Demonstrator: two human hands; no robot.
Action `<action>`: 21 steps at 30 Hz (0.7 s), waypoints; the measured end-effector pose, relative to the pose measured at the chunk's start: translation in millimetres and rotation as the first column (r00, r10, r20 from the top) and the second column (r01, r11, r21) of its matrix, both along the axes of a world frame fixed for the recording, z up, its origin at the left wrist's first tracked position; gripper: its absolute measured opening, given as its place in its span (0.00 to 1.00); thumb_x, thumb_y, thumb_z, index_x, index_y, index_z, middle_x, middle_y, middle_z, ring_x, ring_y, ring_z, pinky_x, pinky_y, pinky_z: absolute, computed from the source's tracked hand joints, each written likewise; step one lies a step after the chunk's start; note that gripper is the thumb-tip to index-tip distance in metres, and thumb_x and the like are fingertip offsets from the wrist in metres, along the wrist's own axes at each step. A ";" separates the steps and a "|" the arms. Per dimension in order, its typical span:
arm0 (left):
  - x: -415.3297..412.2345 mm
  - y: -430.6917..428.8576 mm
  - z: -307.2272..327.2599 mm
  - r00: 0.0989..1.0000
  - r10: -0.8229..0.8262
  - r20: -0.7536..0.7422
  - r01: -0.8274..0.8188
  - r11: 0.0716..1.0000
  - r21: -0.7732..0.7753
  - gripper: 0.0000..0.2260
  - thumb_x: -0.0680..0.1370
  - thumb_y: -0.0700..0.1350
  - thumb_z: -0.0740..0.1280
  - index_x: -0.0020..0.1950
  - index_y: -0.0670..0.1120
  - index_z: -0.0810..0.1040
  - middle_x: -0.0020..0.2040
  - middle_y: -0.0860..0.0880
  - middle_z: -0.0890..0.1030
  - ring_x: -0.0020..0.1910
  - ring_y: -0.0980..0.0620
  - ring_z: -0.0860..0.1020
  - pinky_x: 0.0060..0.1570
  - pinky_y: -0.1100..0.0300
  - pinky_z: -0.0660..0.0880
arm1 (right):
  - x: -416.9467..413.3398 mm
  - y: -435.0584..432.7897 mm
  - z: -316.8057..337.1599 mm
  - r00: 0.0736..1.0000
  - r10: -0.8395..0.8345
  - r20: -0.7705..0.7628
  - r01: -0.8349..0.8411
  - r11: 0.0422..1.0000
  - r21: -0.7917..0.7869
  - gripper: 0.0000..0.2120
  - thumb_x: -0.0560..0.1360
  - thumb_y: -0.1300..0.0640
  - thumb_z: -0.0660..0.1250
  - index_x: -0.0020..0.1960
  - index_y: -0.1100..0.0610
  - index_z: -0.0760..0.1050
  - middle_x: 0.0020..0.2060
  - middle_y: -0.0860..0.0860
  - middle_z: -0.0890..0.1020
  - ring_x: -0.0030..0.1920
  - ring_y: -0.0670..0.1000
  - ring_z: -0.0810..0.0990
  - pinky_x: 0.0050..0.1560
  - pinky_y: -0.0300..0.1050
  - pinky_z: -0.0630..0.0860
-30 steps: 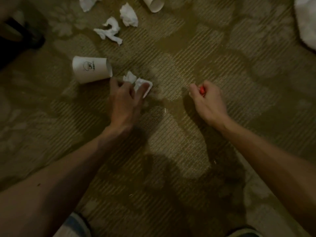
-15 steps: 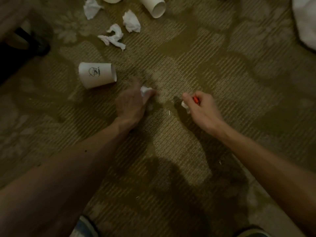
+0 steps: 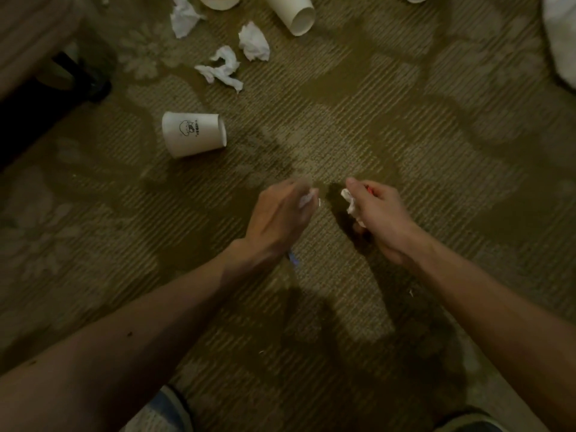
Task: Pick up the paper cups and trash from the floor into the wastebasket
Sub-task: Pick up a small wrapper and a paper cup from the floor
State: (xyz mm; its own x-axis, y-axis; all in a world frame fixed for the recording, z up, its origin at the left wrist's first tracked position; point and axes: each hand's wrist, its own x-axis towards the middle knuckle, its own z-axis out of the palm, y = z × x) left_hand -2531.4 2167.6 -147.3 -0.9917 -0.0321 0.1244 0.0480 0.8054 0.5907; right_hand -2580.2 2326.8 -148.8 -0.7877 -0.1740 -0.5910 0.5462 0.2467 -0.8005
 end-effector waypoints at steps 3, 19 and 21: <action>-7.3 -22.8 13.7 0.989 -0.003 0.145 0.004 1.000 -0.004 0.05 0.79 0.39 0.67 0.54 0.42 0.74 0.43 0.45 0.81 0.38 0.45 0.79 0.36 0.49 0.76 | 0.4 -8.4 5.5 0.997 0.014 0.082 -0.008 0.997 -0.071 0.16 0.81 0.46 0.60 0.41 0.53 0.77 0.28 0.45 0.77 0.30 0.43 0.74 0.32 0.41 0.71; -63.6 -171.9 41.2 0.965 0.113 0.237 0.083 0.725 -0.684 0.33 0.64 0.61 0.79 0.57 0.41 0.73 0.59 0.42 0.73 0.46 0.43 0.75 0.37 0.52 0.69 | 5.3 -86.0 10.4 0.998 0.068 0.008 -0.068 0.998 -0.014 0.23 0.82 0.46 0.59 0.30 0.52 0.70 0.33 0.48 0.76 0.24 0.40 0.69 0.33 0.40 0.68; -67.4 -173.2 35.3 0.942 0.132 0.310 0.132 0.703 -0.698 0.34 0.65 0.60 0.79 0.60 0.42 0.71 0.59 0.42 0.74 0.49 0.42 0.77 0.39 0.53 0.68 | 6.9 -88.8 8.9 0.997 0.064 0.030 -0.064 0.998 -0.017 0.22 0.82 0.46 0.59 0.32 0.53 0.71 0.27 0.45 0.75 0.24 0.40 0.70 0.31 0.39 0.67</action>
